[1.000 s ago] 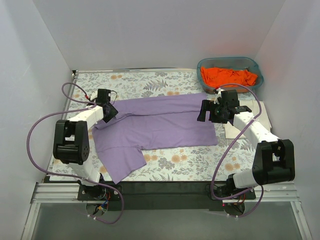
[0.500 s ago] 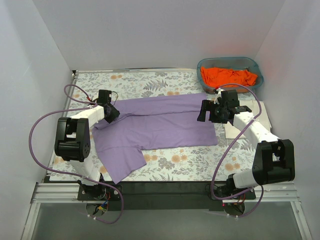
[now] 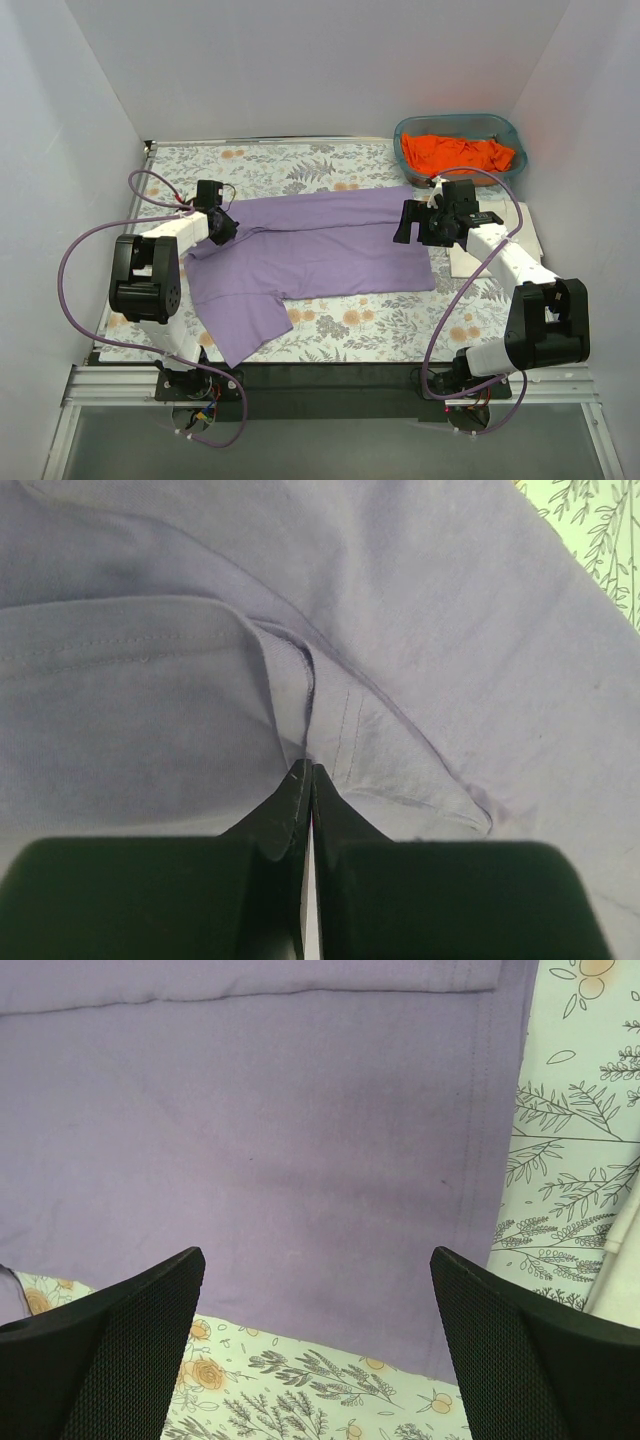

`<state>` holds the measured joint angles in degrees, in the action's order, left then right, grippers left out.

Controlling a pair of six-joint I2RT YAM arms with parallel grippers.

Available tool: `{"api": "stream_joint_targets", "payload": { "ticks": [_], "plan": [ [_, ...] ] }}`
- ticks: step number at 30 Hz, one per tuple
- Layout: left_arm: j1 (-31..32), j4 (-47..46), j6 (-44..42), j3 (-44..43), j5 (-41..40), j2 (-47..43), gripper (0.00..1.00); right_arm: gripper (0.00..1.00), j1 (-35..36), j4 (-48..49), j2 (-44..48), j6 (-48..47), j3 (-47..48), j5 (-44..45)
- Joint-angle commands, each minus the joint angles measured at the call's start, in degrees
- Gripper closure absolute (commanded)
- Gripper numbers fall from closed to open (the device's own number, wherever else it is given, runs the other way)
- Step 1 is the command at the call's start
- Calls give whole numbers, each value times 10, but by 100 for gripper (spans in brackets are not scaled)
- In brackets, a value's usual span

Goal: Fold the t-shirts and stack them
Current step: Fold the tshirt

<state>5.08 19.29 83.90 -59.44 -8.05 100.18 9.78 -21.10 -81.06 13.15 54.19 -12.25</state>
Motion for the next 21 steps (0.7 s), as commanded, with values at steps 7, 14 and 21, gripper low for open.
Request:
{"api": "stream_joint_targets", "payload": {
  "ticks": [7,14,21],
  "plan": [
    [-1,29,35,18,31,-60,100,16,-1,-4,5,-6,3,-14],
    [0,67,78,25,74,-112,100,16,-1,-5,6,-1,5,-26],
    [15,74,124,62,131,-147,100,16,-1,-4,7,-1,2,-33]
  ]
}}
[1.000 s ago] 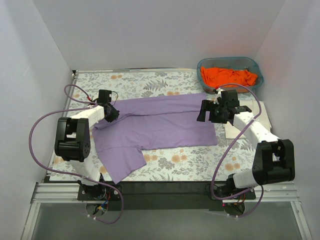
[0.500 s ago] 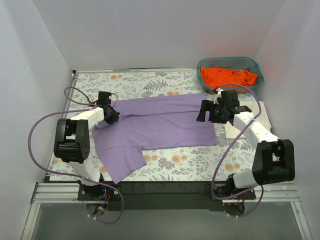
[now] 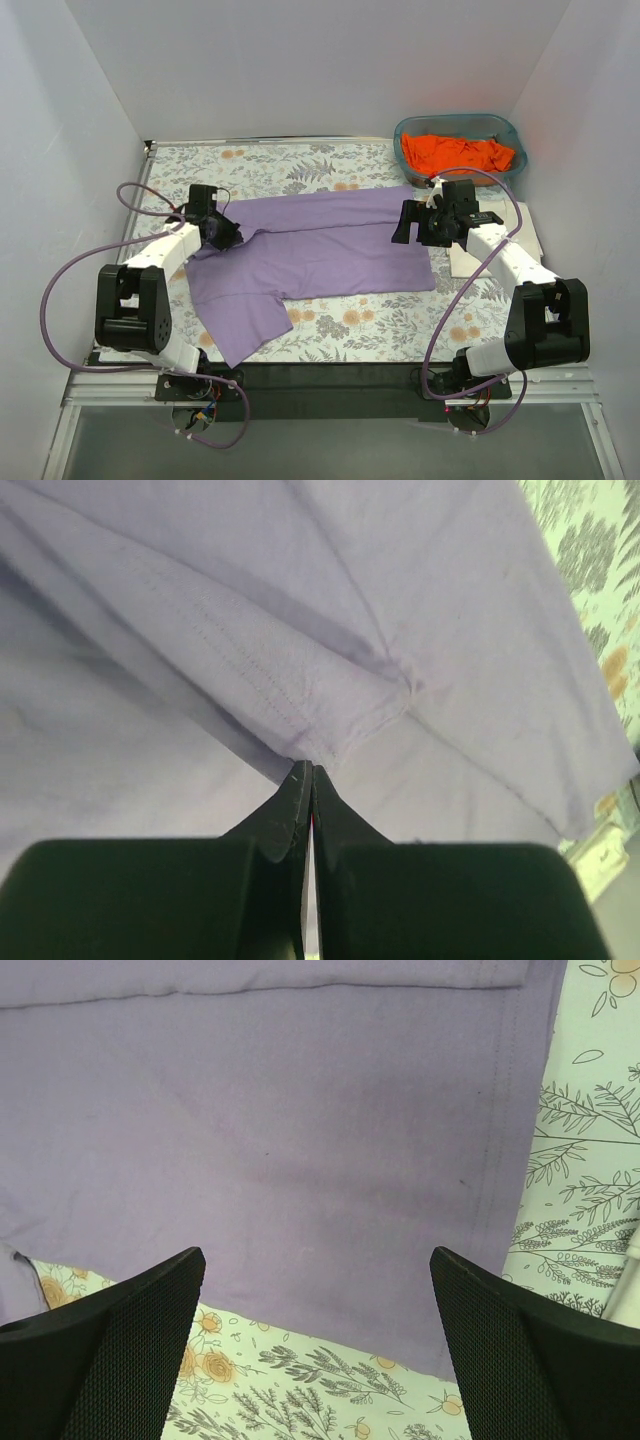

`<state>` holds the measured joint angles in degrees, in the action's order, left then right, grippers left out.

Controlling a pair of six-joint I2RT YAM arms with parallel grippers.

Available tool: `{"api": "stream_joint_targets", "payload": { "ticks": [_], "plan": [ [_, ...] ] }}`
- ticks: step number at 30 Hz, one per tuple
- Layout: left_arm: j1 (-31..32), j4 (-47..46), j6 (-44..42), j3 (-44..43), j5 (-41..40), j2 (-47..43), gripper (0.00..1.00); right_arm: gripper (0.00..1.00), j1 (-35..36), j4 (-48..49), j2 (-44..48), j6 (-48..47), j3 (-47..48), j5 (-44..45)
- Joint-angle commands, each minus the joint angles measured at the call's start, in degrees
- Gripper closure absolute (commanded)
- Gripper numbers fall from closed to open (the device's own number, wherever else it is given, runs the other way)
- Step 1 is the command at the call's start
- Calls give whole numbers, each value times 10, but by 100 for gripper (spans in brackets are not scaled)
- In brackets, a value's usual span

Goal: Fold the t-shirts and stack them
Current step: Fold the tshirt

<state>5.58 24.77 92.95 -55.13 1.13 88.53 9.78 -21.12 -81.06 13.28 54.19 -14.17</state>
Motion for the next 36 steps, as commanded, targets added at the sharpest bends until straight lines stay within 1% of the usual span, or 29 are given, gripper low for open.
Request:
{"api": "stream_joint_targets", "payload": {
  "ticks": [1,4,9,16,18,19,20,22,23,27,29,30,31,34,36],
  "plan": [
    [12,20,40,23,41,-38,100,16,-1,-4,7,-1,1,-15],
    [24,19,68,39,52,-53,100,16,-1,-3,7,0,-2,-16],
    [62,15,112,56,56,-64,100,17,-1,-3,7,-1,-4,-18],
    [94,13,151,74,54,-79,100,16,-2,-3,11,-2,-7,-16],
    [97,14,151,79,48,-80,88,16,-2,-3,11,-2,-8,-16],
    [96,13,151,81,46,-81,78,16,-1,-3,10,-2,-8,-16],
    [96,15,150,84,37,-82,72,16,-1,-3,11,-2,-8,-16],
    [96,16,145,83,22,-88,64,16,-2,-3,12,-2,-8,-17],
    [95,23,134,81,13,-90,58,16,-1,-3,13,-2,-8,-17],
    [66,51,93,78,-66,-112,52,16,-2,-5,18,-3,-9,-17],
    [31,62,73,86,-86,-136,49,16,-2,-4,18,-3,-10,-19],
    [19,64,49,98,-95,-145,43,16,-2,-4,18,-4,-11,-20],
    [-1,68,38,102,-118,-162,39,16,-2,-4,19,-2,-11,-23],
    [-35,70,-8,119,-138,-174,27,17,-1,-3,14,-3,-9,-25],
    [-49,60,-27,128,-139,-176,25,17,-2,-4,12,-1,-8,-28]
  ]
}}
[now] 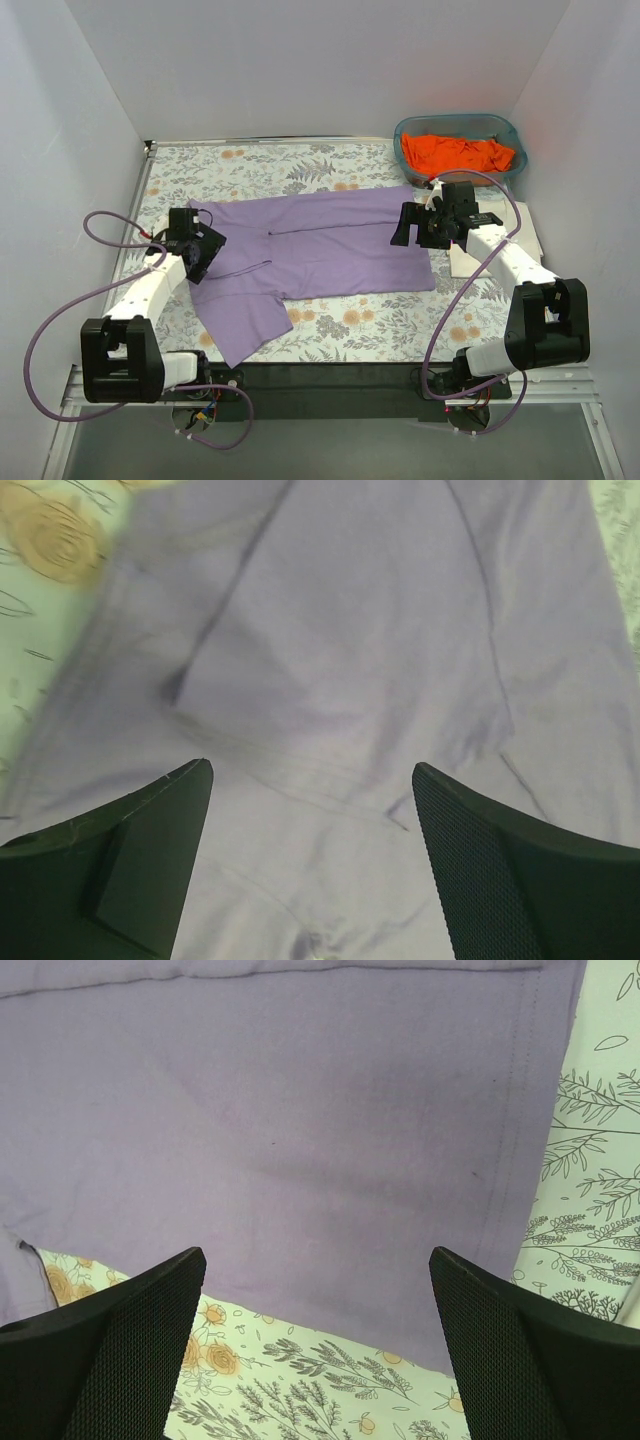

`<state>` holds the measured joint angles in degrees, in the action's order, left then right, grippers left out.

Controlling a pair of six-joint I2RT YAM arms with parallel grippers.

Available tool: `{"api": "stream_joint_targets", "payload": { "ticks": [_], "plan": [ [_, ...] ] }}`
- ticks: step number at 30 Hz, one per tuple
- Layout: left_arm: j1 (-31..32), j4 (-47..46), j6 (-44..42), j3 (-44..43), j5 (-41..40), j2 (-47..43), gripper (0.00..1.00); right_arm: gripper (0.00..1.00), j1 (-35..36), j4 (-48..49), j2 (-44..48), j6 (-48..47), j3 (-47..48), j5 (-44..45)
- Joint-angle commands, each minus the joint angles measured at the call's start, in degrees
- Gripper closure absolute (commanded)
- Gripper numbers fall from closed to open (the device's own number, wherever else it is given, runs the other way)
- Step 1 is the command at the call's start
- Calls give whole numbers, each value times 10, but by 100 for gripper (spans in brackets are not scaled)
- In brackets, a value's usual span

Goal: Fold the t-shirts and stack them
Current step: Fold the tshirt

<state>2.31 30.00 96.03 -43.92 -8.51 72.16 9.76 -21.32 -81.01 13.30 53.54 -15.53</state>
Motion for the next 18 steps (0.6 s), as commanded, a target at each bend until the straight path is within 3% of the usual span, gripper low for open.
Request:
{"api": "stream_joint_targets", "payload": {
  "ticks": [1,4,14,18],
  "plan": [
    [-21,3,-72,20,-44,-11,25,17,-2,-2,9,-2,0,-16],
    [-58,-22,-94,35,-31,-3,25,17,-2,-2,6,-2,1,-22],
    [-63,-82,-153,29,-19,61,25,17,-2,-1,1,-2,1,-26],
    [-63,-76,-161,19,-2,74,30,17,-2,-1,1,-1,0,-23]
  ]
}}
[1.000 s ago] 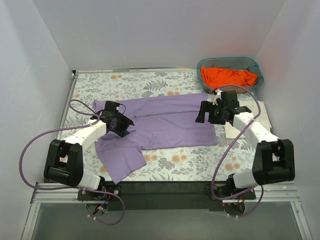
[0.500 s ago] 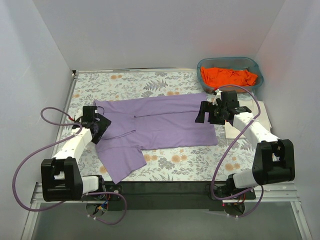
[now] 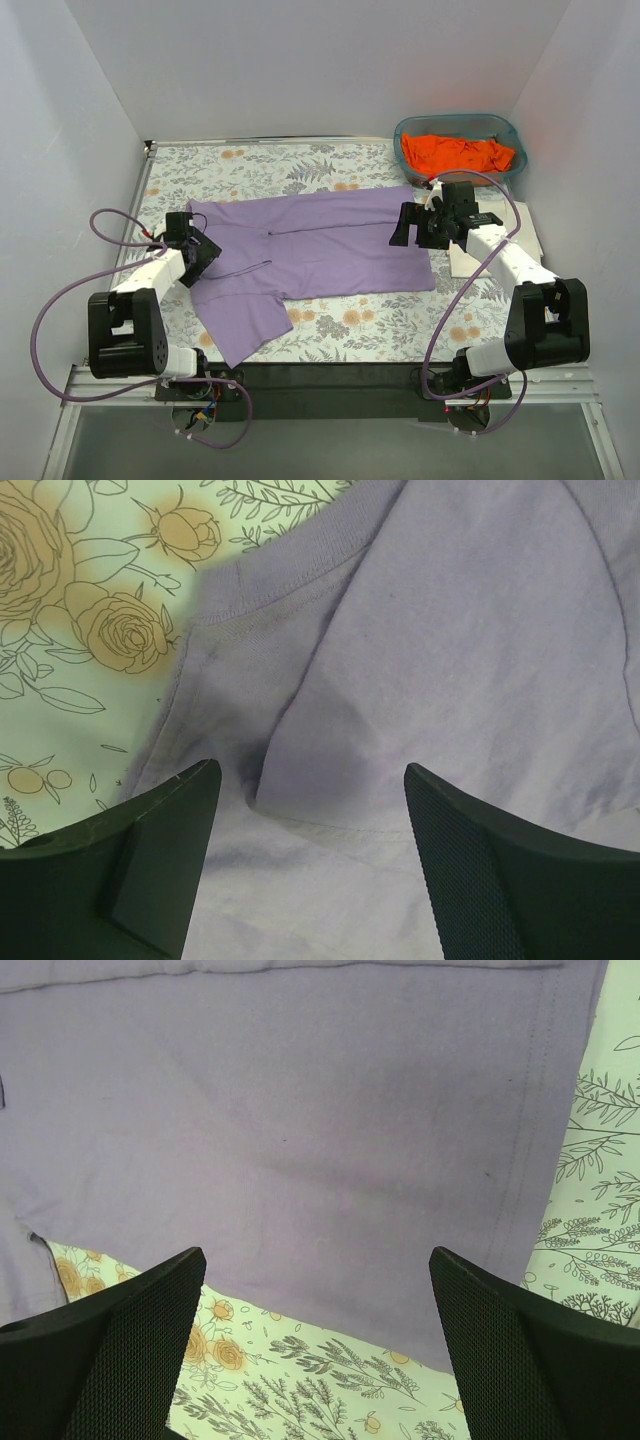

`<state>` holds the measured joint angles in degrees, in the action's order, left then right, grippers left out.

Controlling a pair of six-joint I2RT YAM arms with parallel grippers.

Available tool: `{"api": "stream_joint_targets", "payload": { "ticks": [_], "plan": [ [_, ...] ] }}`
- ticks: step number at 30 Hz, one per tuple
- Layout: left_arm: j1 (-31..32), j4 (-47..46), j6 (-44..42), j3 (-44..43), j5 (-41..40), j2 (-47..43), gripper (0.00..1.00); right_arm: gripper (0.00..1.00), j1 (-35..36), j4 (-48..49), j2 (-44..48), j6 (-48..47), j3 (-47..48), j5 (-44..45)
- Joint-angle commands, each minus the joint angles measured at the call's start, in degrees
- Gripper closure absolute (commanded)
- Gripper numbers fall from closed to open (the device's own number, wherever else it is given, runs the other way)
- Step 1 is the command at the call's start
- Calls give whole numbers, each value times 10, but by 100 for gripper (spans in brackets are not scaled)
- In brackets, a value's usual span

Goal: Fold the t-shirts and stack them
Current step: Fold the tshirt

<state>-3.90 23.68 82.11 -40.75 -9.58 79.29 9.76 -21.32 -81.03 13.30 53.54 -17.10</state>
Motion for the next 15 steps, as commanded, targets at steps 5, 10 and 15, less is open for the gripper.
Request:
{"api": "stream_joint_targets", "payload": {
  "ticks": [5,10,15],
  "plan": [
    [-1,9,-16,-21,36,0,36,17,-2,-1,0,-2,0,-6],
    [-1,32,-2,-22,44,-14,41,17,-1,-2,1,-3,1,-3],
    [-1,44,10,-21,56,-33,48,17,-1,-3,1,-2,0,-1]
  ]
}}
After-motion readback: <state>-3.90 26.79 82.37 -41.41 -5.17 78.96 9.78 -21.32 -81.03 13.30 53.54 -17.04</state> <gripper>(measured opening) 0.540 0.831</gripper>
